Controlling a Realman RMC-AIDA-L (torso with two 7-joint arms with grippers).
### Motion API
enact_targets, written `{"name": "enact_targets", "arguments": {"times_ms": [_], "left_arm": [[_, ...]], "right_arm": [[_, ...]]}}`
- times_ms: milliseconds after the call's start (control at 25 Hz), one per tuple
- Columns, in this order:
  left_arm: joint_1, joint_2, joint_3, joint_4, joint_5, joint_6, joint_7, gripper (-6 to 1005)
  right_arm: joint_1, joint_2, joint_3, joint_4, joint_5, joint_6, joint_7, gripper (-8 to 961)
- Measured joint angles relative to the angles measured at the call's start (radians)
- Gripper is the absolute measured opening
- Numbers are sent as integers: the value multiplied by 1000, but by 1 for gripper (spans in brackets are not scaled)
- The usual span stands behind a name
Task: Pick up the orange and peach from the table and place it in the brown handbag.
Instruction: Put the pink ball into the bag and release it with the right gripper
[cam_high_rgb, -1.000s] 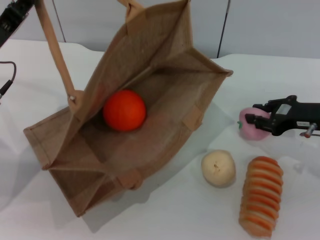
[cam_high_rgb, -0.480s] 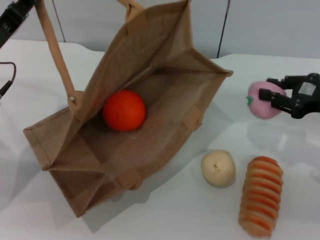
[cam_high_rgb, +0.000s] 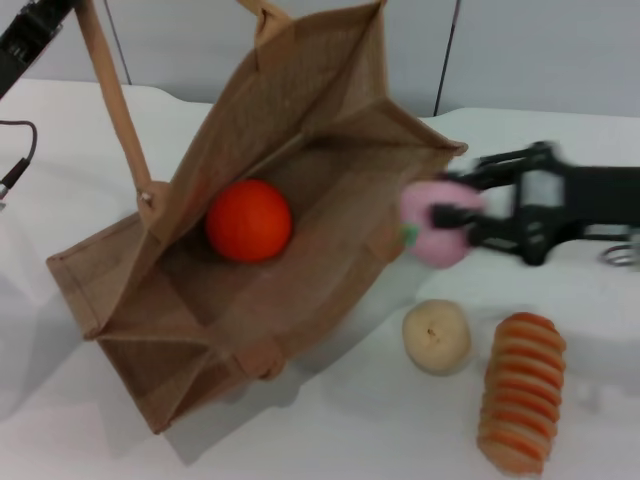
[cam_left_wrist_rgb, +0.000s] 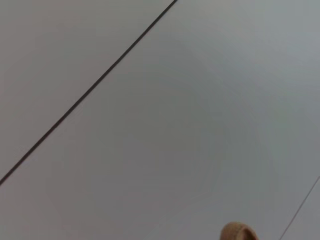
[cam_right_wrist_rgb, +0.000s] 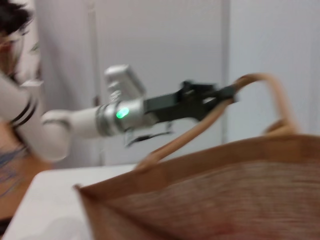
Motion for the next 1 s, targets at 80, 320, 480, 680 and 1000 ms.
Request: {"name": "enact_targets", "arguments": {"times_ms": [80,320,480,680,1000], "left_arm": [[-4,0,1,0,0,0,0,164],[-28,0,2,-11,25,0,-1,167],[-40,3,2,-25,30,0,0,168],[-53,3,3,-26,44,0,0,171],[-65,4,3,-28,55,0,-1,174]], "right_arm": [[48,31,0,-2,-71,6,2,317],[195,66,-59,60,-160,90,9,317],[284,70,-125,129,-156,203,16,314],[356,82,-192,179,-138,377,24,310],[387,90,-547,194,119,762,80,303]]}}
